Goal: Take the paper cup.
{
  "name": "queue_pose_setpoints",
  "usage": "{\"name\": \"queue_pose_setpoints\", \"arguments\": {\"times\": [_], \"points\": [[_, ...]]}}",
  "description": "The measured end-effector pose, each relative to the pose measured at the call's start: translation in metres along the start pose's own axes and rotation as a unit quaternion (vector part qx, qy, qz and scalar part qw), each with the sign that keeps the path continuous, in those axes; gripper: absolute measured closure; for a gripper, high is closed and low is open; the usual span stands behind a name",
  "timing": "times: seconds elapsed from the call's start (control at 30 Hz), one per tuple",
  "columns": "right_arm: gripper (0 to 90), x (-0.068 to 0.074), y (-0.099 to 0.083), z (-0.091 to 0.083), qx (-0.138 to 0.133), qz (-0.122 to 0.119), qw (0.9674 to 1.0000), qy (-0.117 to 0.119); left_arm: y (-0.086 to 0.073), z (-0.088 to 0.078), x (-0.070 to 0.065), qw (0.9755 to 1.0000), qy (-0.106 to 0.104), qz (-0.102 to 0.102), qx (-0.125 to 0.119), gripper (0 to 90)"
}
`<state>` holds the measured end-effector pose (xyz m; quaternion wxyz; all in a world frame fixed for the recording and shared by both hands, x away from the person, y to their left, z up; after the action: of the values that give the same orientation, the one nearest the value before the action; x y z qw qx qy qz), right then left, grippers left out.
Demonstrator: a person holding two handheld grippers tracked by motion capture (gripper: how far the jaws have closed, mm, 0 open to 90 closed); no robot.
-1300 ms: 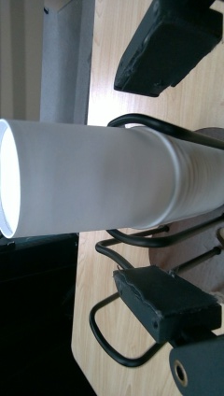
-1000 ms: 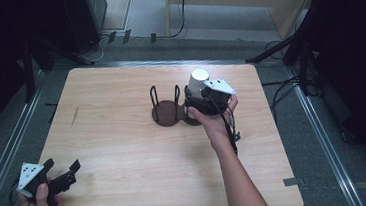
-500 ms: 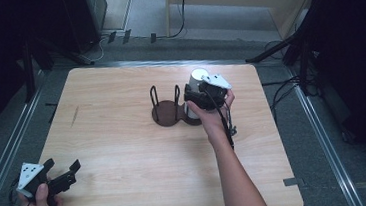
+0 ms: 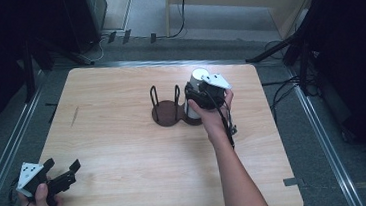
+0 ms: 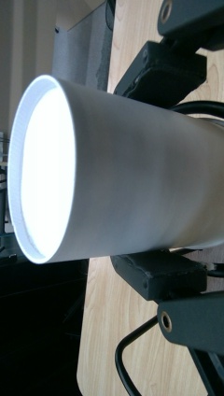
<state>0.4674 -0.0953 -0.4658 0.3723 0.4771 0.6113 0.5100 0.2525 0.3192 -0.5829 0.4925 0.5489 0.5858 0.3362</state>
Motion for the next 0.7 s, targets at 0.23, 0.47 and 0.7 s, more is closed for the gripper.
{"name": "queue_pose_setpoints", "arguments": {"times": [0.23,0.47,0.7], "points": [[28.0,-0.002,0.007,-0.003,-0.011,-0.003,0.9999,0.002,0.000,0.000,-0.001,1.0000,-0.002,0.005,-0.002,8.2],[28.1,0.001,0.013,-0.005,-0.018,-0.005,0.9998,0.005,0.000,0.000,-0.001,1.0000,-0.002,0.004,-0.002,8.2],[28.1,-0.001,0.021,-0.008,-0.027,-0.008,0.9996,0.005,0.000,0.000,-0.001,1.0000,-0.002,0.004,-0.003,8.2]]}}
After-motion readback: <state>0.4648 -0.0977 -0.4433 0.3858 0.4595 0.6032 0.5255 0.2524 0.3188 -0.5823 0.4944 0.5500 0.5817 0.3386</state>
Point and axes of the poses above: each handheld gripper's, and its own axes: z roughly forward along the jaws, y roughly out of its top, x roughly to its left, the point moved 7 cm from there along z, roughly forward along the jaws, and after that the axes turned 9 degrees about -x, right-handed, at the moved point
